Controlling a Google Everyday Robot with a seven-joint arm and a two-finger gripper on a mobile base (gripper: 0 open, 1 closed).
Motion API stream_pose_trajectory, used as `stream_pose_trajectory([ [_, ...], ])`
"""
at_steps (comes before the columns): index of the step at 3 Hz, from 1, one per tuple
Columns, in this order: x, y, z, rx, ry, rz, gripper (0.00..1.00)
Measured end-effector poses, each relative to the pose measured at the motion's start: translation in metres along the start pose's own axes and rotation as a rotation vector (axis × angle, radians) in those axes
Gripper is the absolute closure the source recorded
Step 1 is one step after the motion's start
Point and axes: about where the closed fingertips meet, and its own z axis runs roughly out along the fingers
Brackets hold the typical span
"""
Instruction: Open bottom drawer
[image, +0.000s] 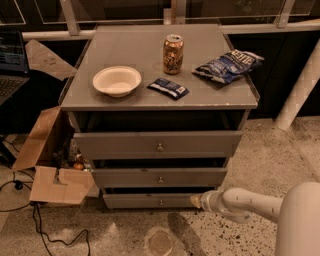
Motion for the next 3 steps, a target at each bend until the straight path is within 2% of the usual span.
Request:
stream_pose_trajectory([
  [1, 0.000, 0.000, 0.000, 0.000, -0.001, 0.000, 1.00],
  [2, -0.002, 0.001, 0.005, 0.007, -0.048, 0.017, 1.00],
  [3, -0.014, -0.009, 0.021, 0.058, -0.145, 0.001, 1.00],
])
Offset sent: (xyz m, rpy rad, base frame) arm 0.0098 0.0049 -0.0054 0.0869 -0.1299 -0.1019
